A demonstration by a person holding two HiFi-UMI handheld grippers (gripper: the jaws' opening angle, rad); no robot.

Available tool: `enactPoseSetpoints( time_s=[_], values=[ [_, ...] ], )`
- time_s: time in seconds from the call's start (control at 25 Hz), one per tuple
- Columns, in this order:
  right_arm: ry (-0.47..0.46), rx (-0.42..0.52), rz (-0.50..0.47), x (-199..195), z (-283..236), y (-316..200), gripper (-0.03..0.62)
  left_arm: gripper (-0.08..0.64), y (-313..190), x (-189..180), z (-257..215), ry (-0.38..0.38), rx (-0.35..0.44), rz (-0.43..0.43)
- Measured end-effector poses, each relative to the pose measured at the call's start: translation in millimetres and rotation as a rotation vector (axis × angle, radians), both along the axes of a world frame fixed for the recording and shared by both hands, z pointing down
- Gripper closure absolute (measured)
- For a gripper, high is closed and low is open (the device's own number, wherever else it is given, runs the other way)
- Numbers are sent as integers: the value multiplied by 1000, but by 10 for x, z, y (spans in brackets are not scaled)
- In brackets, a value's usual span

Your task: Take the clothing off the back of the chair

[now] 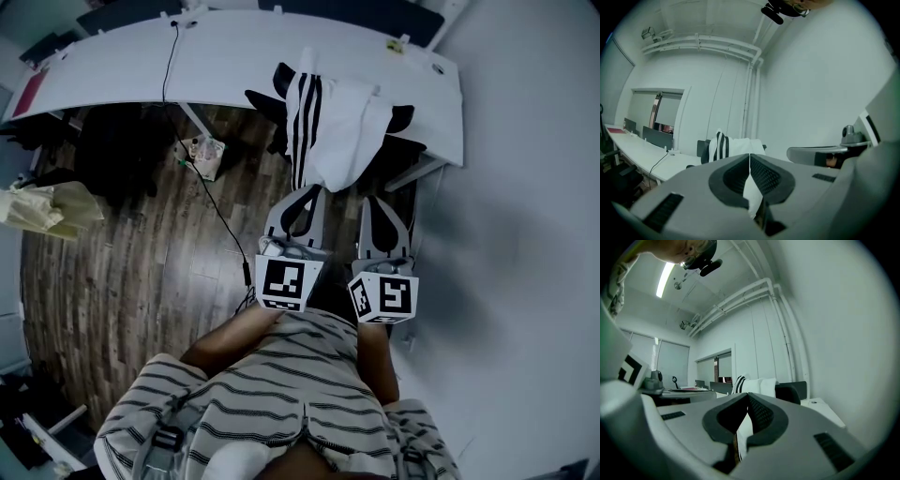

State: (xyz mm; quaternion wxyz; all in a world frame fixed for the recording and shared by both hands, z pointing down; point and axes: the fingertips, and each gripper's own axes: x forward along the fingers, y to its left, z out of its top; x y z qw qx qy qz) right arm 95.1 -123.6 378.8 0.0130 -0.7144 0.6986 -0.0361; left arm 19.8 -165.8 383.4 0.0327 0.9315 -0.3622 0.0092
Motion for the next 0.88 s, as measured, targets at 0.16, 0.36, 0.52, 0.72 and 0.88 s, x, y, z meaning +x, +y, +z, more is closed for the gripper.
enactPoseSetpoints(
  time_s=[0.16,0.36,0.52,0.72,0.88],
  values=[
    [-2,1,-17,118,15,-135,574,537,-182,105,-4,-11,3,-28],
    [2,7,-48,281,-15,-279,574,535,-332,230,-29,-26,6,-70],
    [-7,13,-71,411,-36,-379,574,535,-454,339,-74,-30,11,-99],
    [-31,6,-84,564,25,-455,574,421,-606,493,-29,-47,-19,-106],
    [-39,-4,-97,644,76,-514,574,266,-755,589,-20,-53,-28,-122]
  ],
)
